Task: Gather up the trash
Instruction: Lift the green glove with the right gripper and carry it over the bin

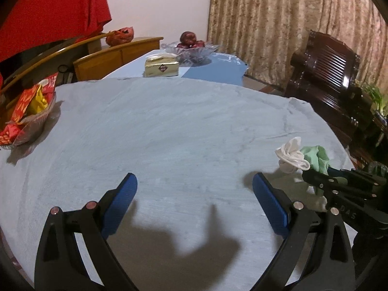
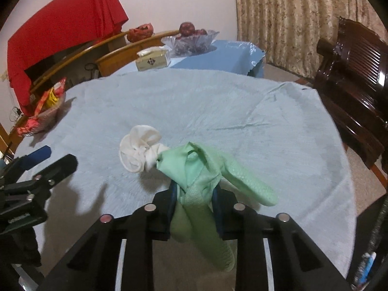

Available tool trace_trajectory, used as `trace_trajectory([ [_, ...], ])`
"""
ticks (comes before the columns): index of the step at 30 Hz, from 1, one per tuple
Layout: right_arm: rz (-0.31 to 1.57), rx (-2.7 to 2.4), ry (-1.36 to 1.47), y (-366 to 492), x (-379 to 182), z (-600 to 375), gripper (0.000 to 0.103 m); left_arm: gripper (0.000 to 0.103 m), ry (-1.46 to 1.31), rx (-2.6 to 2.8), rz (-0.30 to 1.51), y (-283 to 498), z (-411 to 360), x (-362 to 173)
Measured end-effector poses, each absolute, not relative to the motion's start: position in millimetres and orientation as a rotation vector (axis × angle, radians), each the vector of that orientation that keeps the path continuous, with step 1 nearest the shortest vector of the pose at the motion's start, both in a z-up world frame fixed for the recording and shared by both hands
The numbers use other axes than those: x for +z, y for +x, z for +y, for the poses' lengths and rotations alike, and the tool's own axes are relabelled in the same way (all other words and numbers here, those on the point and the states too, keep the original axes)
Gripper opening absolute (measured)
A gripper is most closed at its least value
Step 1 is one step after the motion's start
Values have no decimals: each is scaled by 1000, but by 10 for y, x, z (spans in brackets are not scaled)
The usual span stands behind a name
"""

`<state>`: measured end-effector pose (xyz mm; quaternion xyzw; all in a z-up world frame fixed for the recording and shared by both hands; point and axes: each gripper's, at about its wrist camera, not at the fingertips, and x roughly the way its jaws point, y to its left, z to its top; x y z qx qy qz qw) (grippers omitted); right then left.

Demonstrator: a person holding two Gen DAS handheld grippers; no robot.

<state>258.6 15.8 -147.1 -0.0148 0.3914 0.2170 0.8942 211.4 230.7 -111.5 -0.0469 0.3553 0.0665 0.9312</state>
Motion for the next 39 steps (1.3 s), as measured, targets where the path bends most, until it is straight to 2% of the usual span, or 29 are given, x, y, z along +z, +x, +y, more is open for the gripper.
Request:
trace_trajectory([
  [20,706,375,39,1902,-803,-783,26,93,-39,-9,658,1693,1319,-578],
  [39,670,176,106,1266,-644,-2101,26,93,33,-211,630,1454,115,-450],
])
